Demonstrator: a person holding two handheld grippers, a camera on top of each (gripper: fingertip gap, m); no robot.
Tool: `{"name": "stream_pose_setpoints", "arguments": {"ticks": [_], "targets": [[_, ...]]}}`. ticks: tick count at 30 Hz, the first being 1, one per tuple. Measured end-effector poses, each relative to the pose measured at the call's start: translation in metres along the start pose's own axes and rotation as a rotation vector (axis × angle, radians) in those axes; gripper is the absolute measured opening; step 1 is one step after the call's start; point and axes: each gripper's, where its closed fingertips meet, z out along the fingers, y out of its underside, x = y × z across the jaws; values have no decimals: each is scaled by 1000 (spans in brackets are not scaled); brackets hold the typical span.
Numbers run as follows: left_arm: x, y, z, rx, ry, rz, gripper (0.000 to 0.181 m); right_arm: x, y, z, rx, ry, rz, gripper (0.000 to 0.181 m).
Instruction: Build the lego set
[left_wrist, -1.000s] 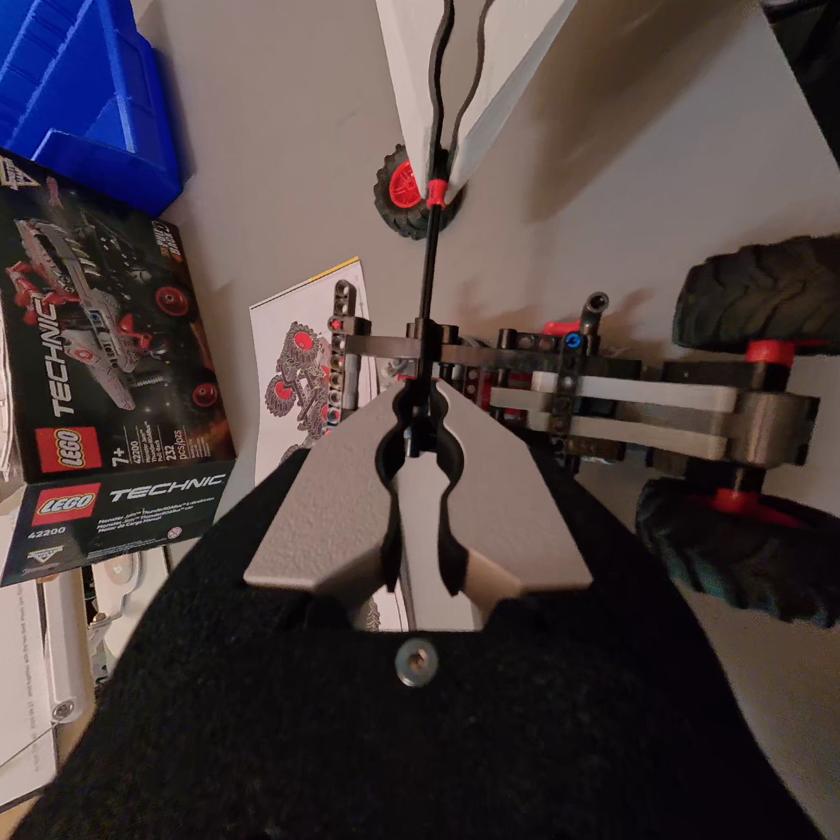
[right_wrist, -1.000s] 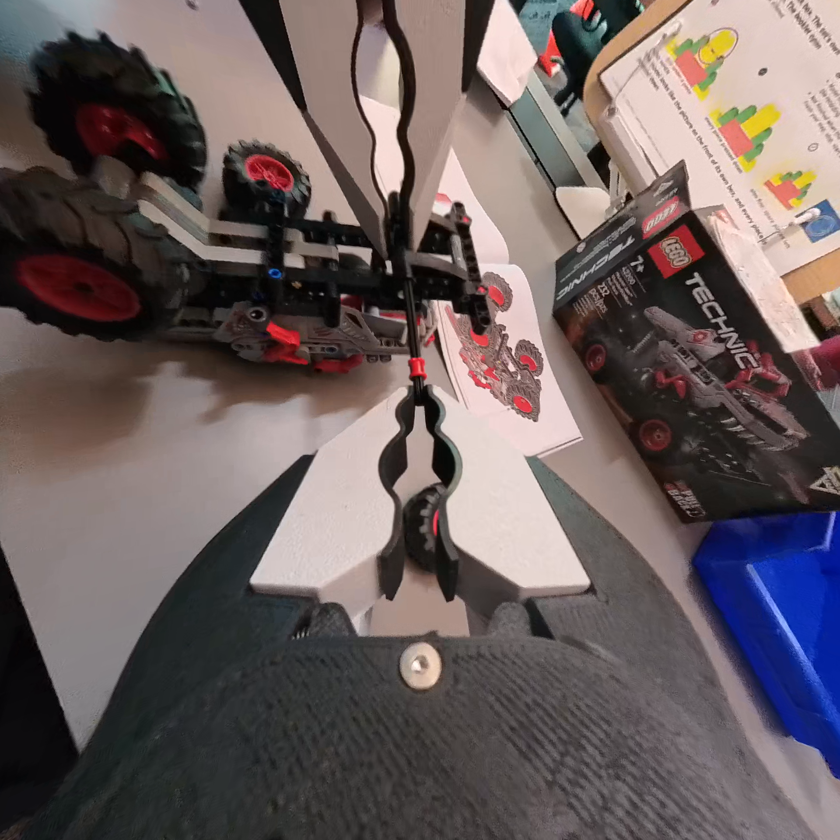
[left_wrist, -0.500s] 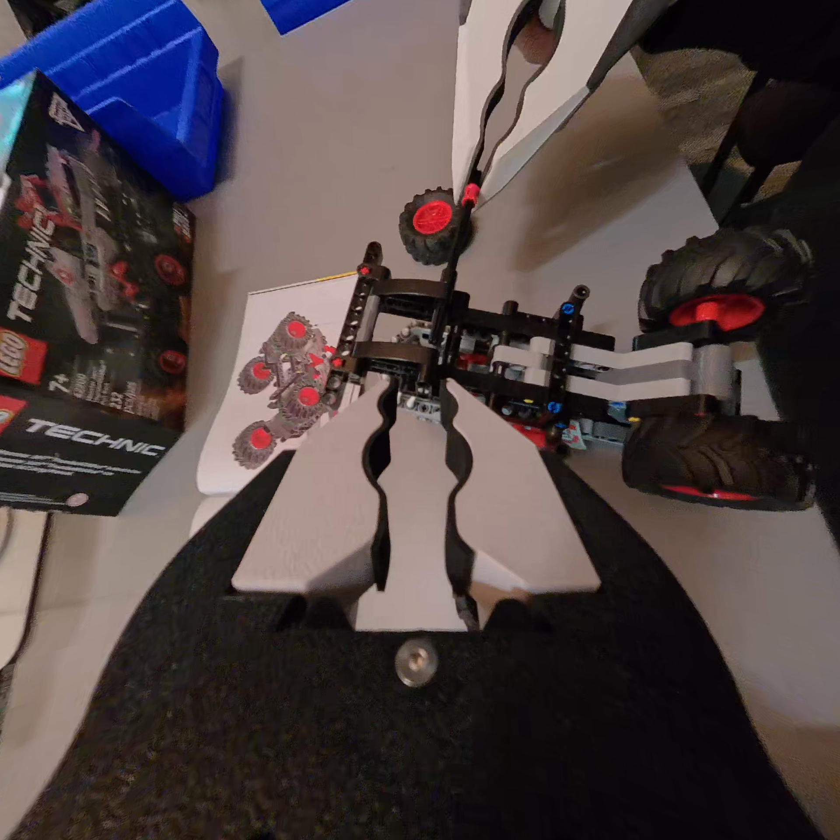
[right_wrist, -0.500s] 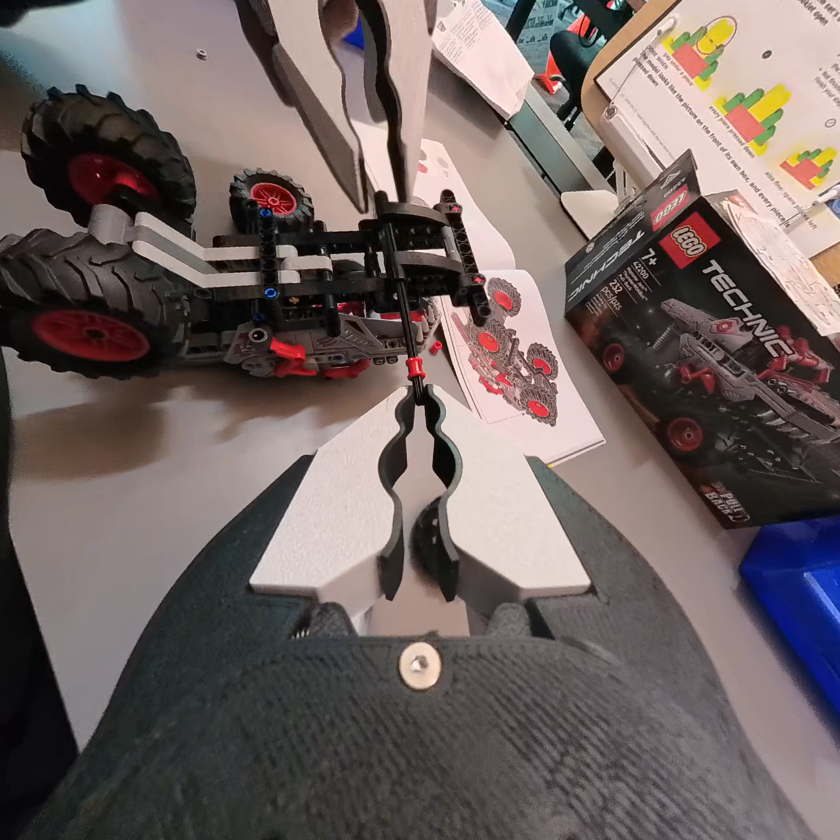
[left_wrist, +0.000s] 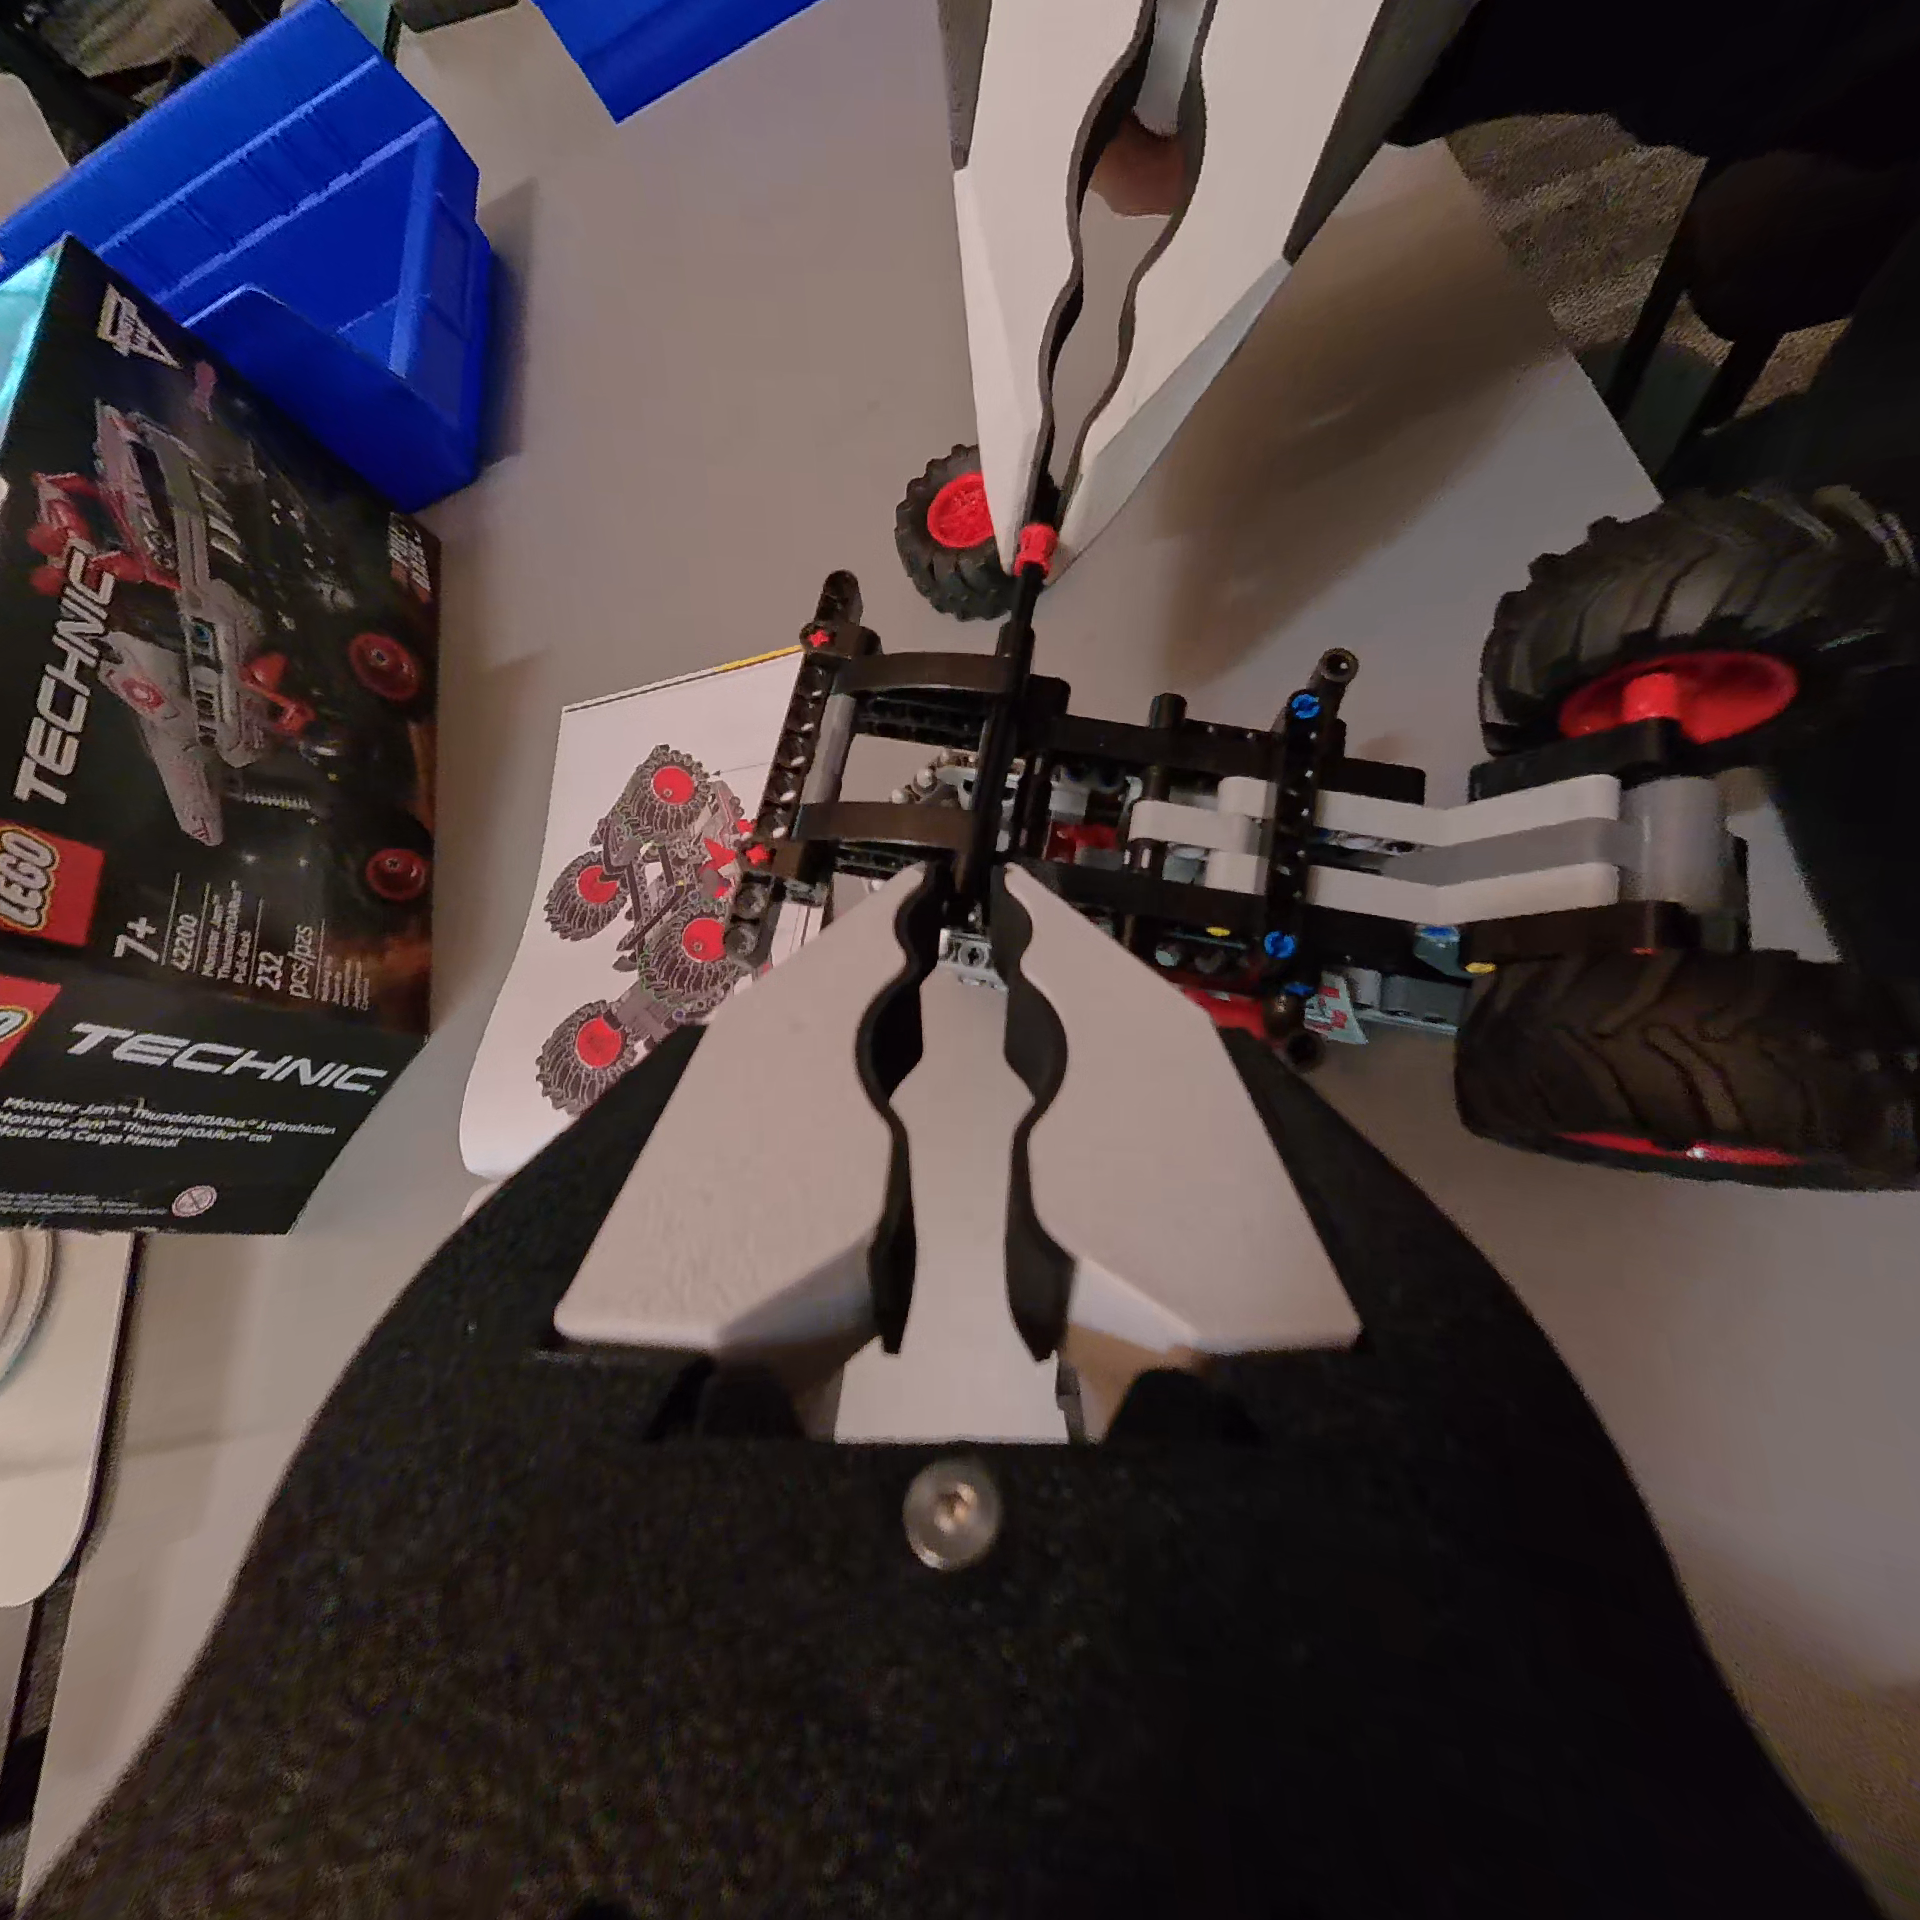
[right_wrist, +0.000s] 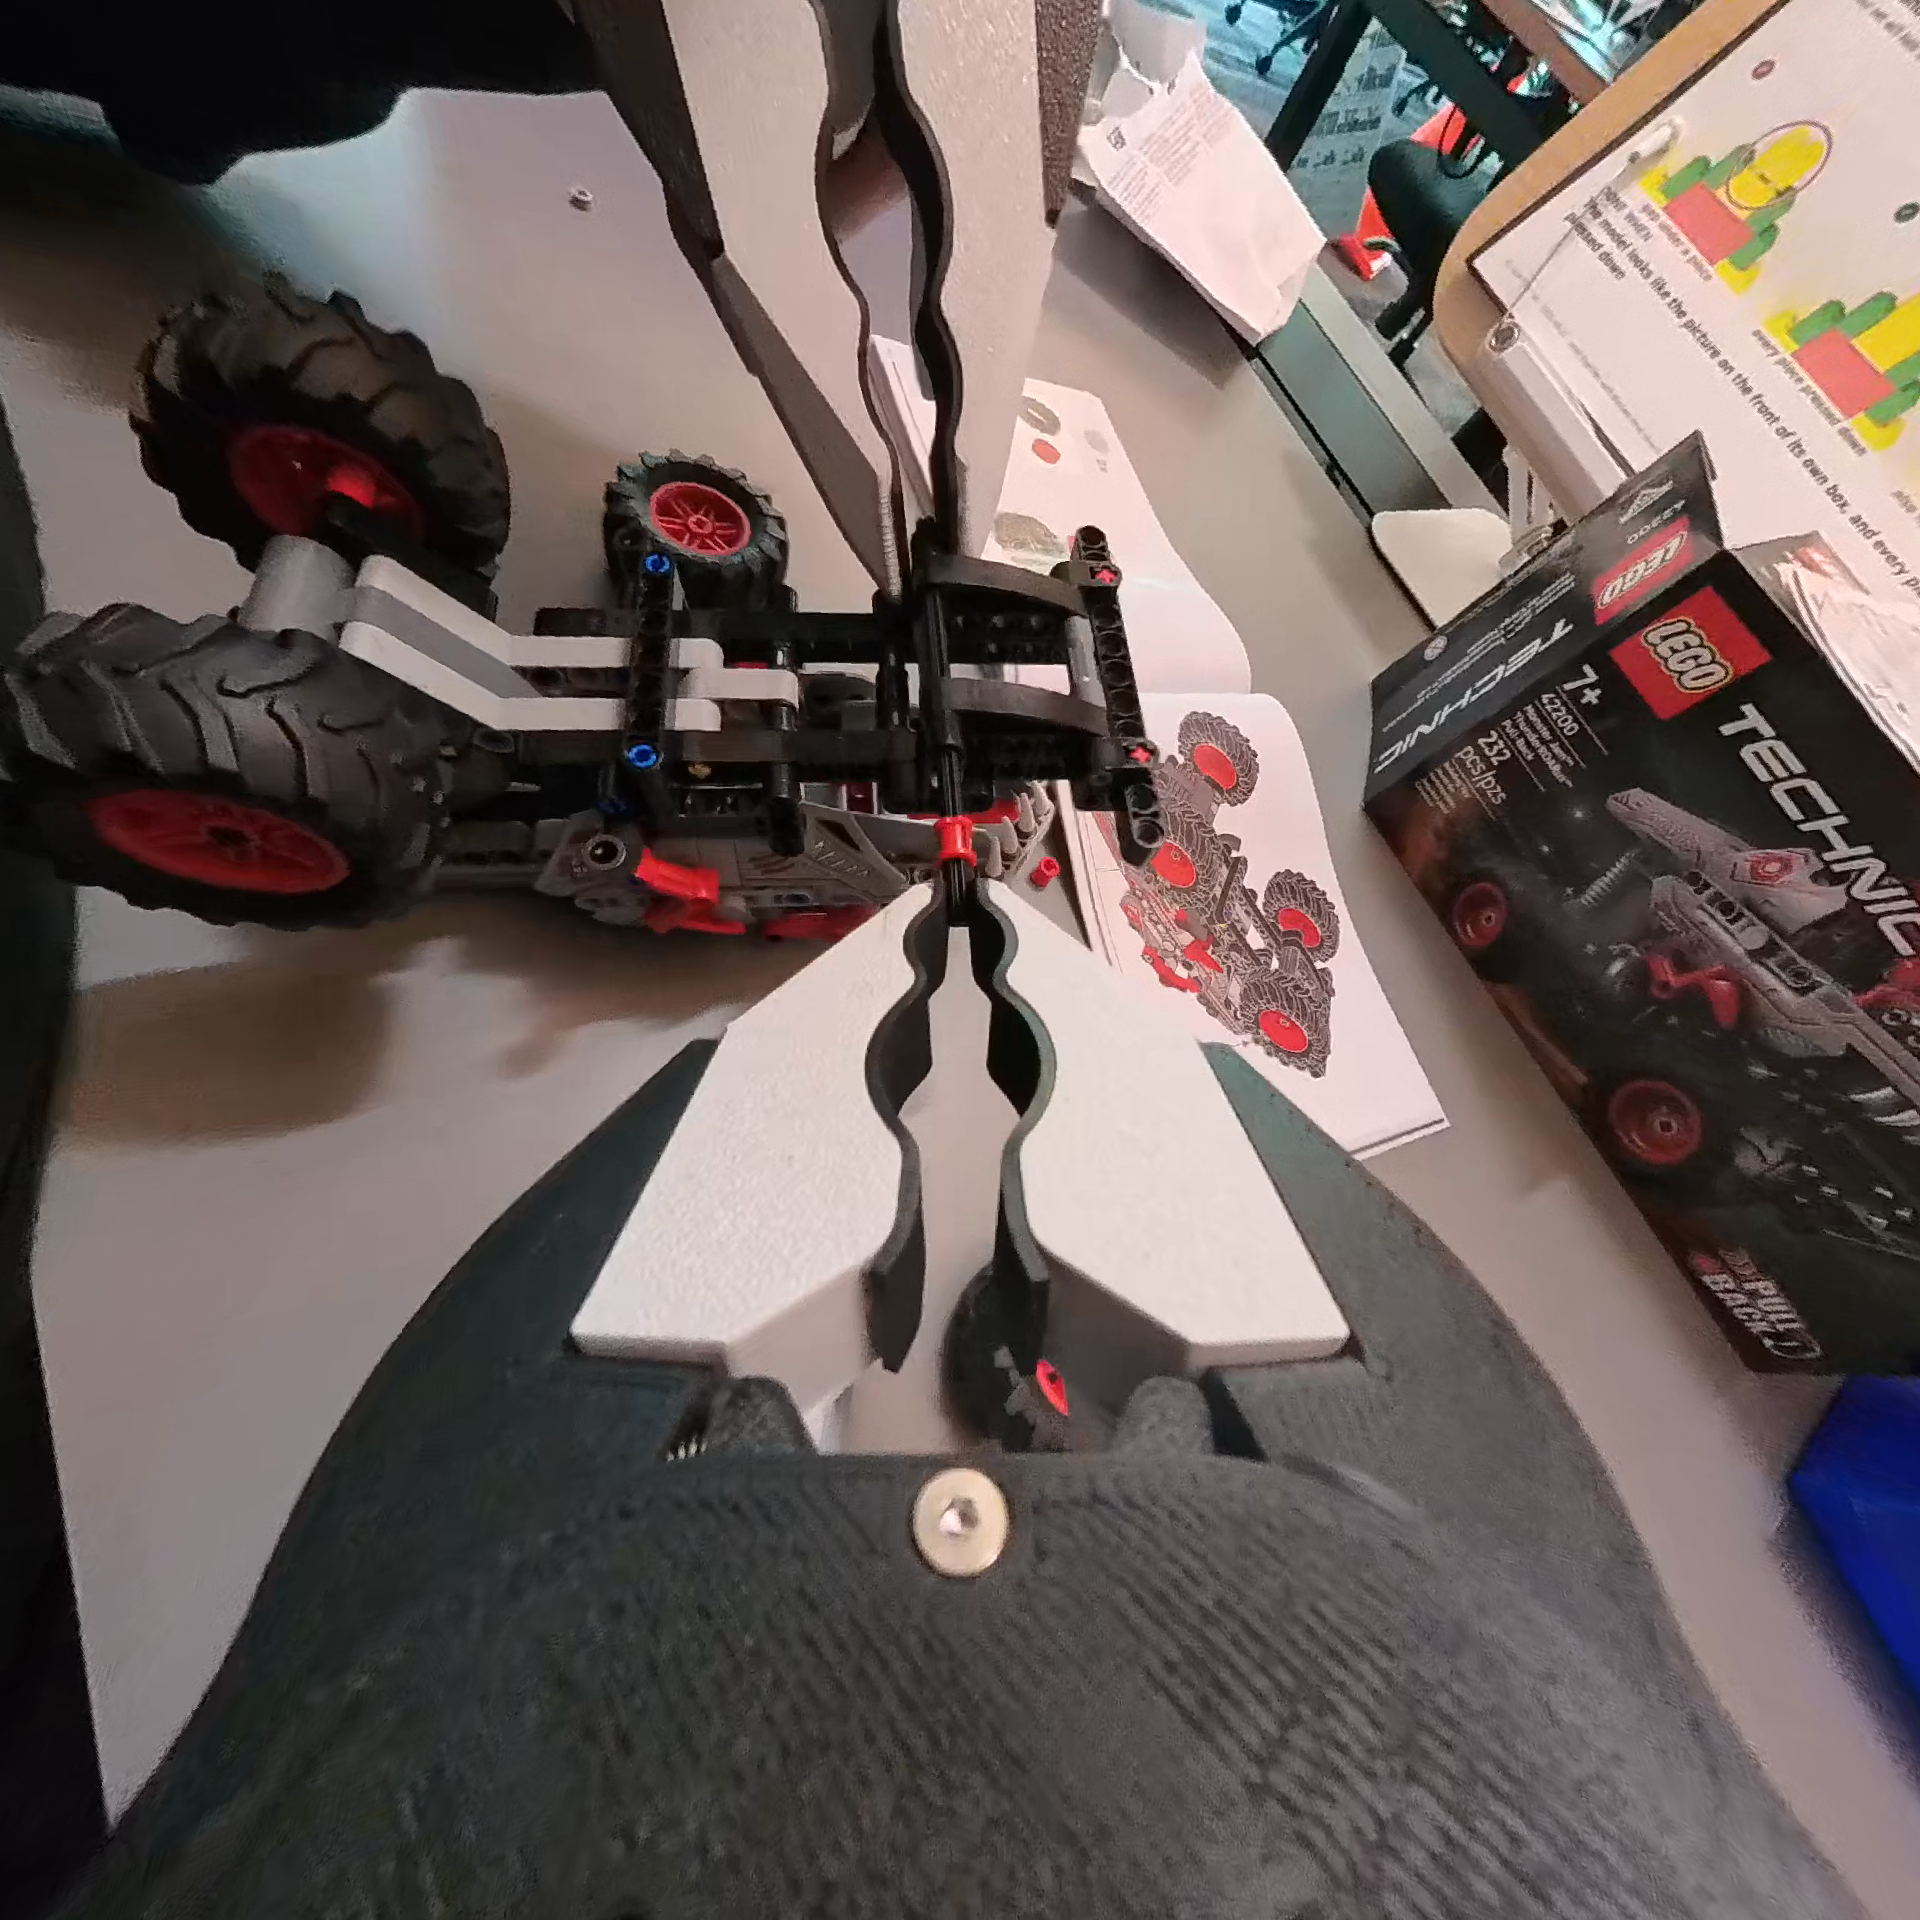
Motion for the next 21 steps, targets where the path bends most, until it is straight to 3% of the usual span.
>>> {"name": "stream_pose_setpoints", "arguments": {"ticks": [17,21], "targets": [[1,-3,1,52,-8,-11,6,-1,-4,6,42,4,45,2],[0,-4,-15,132,38,-15,12,-2,-4,5,50,-6,61,2]]}}
